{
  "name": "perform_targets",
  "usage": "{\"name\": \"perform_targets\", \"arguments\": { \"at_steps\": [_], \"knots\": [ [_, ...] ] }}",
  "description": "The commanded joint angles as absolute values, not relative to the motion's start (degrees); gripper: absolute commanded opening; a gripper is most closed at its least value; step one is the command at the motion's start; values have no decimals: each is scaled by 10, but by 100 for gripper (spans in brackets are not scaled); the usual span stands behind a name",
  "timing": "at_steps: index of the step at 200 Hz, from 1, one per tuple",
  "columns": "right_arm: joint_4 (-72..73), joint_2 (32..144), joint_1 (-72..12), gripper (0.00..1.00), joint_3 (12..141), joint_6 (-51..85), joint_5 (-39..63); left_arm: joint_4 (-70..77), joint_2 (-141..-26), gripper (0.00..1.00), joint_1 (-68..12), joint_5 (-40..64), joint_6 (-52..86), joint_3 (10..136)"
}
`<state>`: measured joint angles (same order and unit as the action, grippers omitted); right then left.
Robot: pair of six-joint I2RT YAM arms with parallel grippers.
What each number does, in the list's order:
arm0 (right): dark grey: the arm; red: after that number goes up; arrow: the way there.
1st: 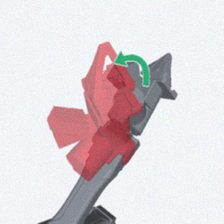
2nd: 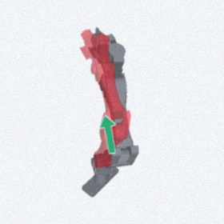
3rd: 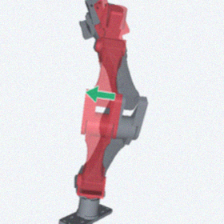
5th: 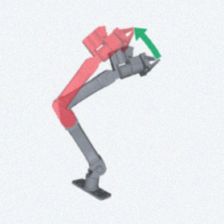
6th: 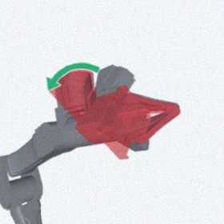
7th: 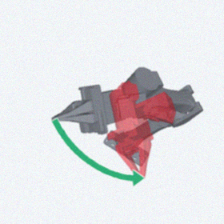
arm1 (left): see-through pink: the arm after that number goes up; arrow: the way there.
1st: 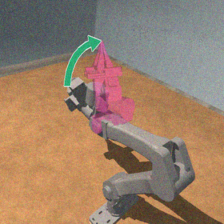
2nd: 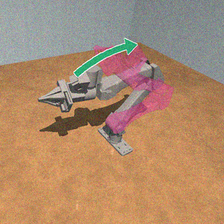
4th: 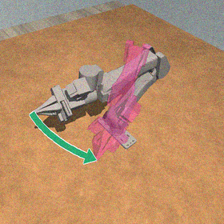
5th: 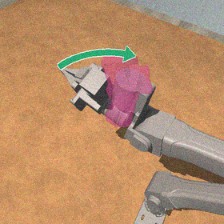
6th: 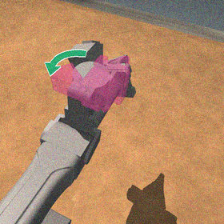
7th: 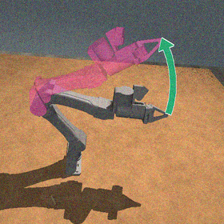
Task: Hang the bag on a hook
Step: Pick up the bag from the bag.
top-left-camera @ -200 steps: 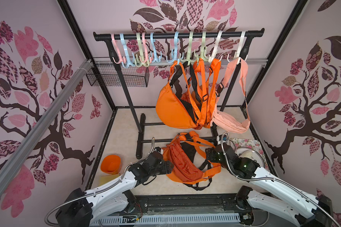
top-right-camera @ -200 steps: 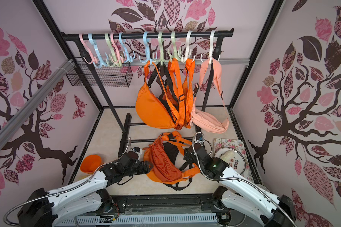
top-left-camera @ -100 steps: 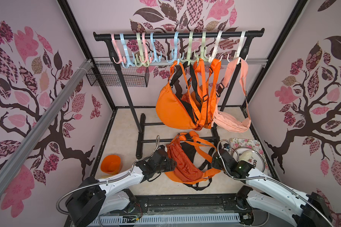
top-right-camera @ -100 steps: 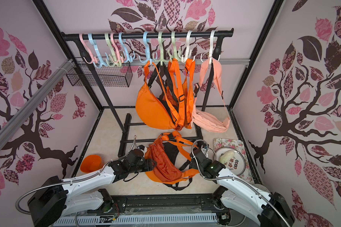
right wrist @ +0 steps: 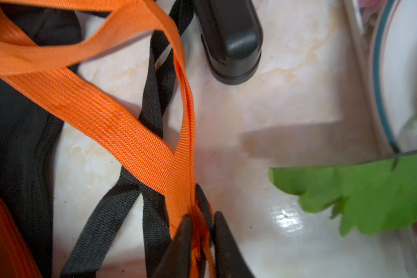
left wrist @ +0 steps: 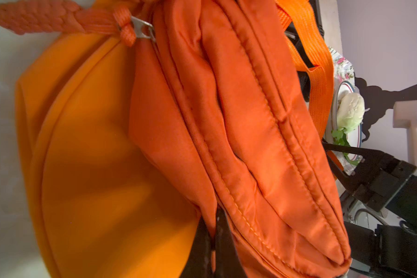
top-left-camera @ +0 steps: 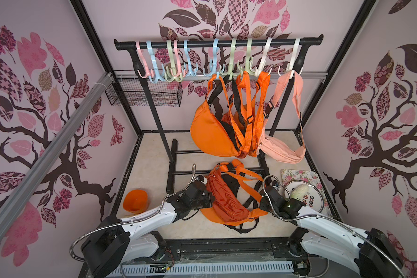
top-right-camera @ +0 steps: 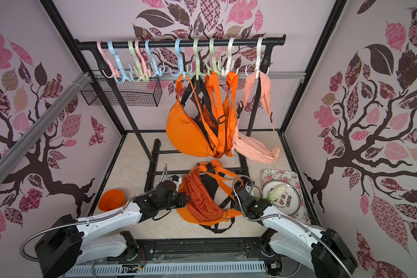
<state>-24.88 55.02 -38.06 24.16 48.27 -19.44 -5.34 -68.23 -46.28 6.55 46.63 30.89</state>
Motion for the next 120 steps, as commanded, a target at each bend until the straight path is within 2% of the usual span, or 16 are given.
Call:
{"name": "perform_targets", "arguments": {
  "at_steps": [1,13,43,84,120],
  "knots": [
    [-284,520,-378,6,290,480,-235,-21,-666,0,-466,77,442,357],
    [-311,509,-377,5,316,468,-257,-23,-661,0,-467,81,437,368],
    [-365,497,-377,11,388,434,-310,-24,-642,0,-475,84,417,392],
    [-375,501,-378,15,459,389,-349,-22,-602,0,-491,81,374,419],
    [-348,490,-378,8,494,360,-346,-27,-559,0,-493,79,347,437]
  ]
}}
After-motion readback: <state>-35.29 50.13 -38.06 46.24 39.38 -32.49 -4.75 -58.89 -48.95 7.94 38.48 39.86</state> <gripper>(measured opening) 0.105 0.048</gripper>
